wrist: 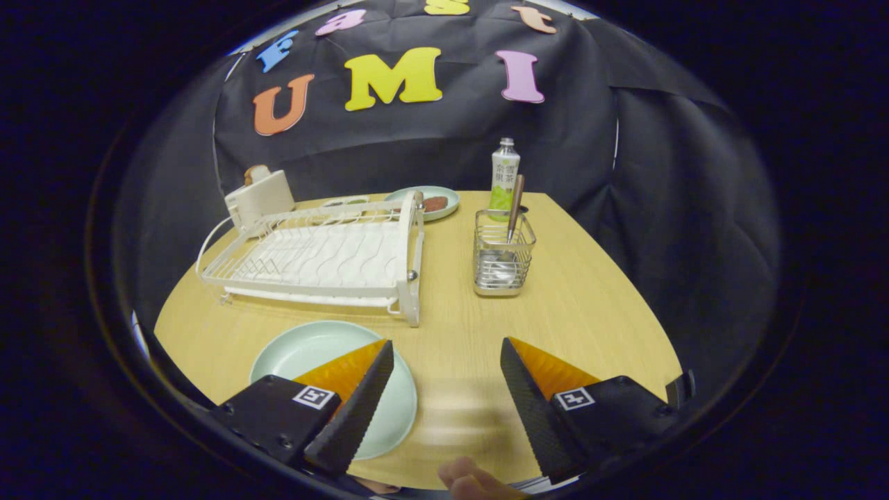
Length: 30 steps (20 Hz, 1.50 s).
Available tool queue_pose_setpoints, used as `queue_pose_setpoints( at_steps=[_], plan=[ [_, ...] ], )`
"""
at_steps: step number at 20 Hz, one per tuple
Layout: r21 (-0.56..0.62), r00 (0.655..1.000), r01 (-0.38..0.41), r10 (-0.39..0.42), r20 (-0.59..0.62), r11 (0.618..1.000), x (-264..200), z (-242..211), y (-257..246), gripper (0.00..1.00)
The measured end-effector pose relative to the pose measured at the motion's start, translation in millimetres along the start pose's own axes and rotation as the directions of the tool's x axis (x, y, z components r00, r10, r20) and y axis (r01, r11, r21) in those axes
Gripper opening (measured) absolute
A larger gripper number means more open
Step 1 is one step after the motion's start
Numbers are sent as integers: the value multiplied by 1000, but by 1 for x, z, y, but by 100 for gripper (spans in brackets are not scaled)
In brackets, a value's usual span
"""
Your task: Take the plate from the dish rack, then take the spoon from the basket and place it into the plate.
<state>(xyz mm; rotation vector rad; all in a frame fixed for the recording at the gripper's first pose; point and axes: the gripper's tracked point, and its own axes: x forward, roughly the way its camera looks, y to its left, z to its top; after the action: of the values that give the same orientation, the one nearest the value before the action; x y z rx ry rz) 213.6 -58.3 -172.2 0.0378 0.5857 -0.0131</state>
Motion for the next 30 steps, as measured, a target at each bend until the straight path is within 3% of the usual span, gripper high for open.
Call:
queue_pose_setpoints(
  at_steps=[2, 7, 11, 20, 26, 28, 30],
  plan=[
    [11, 999, -15, 14, 41, 1000, 0, 13, -9, 99],
    [-19, 977, 33, -28, 211, 999, 3, 67, -42, 99],
    [27, 967, -21, 13, 254, 999, 18, 104, -47, 100],
    [6, 963, -9, 7, 269, 1000, 106, 171, -63, 99],
    [26, 976, 22, -27, 217, 999, 167, 188, -86, 99],
    [61, 981, -7, -5, 195, 998, 179, 192, -85, 97],
    [94, 986, -21, 5, 166, 995, 188, 191, -86, 87]
  ],
)
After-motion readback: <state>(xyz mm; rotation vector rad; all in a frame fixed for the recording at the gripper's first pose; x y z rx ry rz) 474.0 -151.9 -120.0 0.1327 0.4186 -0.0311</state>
